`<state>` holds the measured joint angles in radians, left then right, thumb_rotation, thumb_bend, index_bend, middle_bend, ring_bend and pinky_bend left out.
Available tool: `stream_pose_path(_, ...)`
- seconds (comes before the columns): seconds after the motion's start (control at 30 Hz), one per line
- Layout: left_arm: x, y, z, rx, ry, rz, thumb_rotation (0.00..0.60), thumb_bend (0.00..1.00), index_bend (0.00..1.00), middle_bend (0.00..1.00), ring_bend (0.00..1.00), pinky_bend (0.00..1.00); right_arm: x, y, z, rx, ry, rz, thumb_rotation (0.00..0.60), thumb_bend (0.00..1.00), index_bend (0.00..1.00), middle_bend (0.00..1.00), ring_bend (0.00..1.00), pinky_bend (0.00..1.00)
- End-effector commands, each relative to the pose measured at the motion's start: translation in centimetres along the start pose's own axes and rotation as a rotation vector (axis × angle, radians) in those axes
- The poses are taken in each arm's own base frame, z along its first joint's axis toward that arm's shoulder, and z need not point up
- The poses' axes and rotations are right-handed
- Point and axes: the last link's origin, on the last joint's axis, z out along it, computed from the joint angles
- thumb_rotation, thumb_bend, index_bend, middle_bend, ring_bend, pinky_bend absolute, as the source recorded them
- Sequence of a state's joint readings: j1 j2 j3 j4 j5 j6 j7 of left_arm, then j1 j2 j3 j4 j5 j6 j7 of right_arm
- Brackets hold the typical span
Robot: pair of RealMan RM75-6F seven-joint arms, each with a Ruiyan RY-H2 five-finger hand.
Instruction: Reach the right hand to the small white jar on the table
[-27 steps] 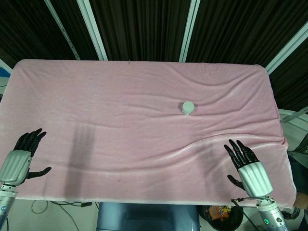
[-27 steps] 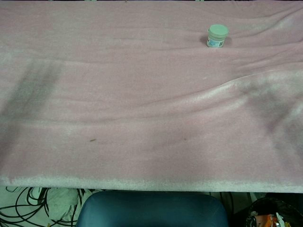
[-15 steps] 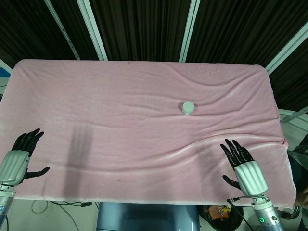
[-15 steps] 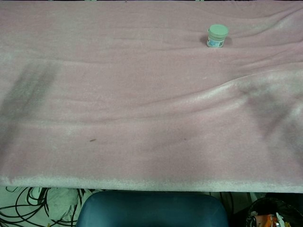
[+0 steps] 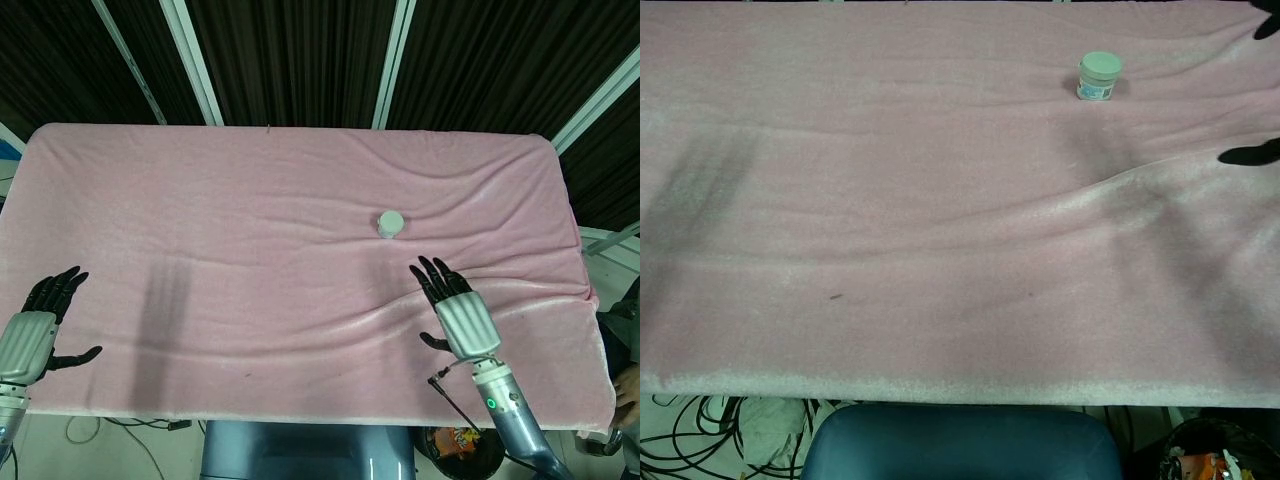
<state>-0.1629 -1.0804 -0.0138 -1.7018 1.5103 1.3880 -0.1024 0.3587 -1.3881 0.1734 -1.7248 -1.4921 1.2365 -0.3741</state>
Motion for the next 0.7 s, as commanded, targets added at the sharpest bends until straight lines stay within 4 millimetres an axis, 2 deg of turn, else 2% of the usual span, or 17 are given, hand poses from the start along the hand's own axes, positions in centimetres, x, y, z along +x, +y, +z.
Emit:
stream_pose_path(0.03,0.0,-0.1,0.1,0.005,-0.002,-0.002,0.6,0.0,0.0,0.0,0.0,0.0,-1.2,-2.0,6.1,0.001,-0.057,-0.02,0.6,0.08,0.0,0.0,0.0,0.22)
stream_pose_path(0.3,0.0,-0.2,0.3,0.021,-0.018,-0.018,0.6,0.0,0.0,0.0,0.0,0.0,-3.7,-2.7,14.2,-0.085,-0.148,-0.076,0.6,0.08,0.0,0.0,0.0,0.22)
stream_pose_path(0.57,-0.2,-0.2,0.6,0.032,-0.027,-0.032,0.6,0.0,0.0,0.0,0.0,0.0,-5.3,-1.9,19.0,-0.181,-0.196,-0.12,0.6,0.09,0.0,0.0,0.0,0.22)
stream_pose_path(0.7,-0.3,-0.2,0.7,0.04,-0.042,-0.027,0.6,0.0,0.0,0.0,0.0,0.0,-6.0,-1.3,20.3,-0.219,-0.216,-0.126,0.6,0.1,0.0,0.0,0.0,0.22)
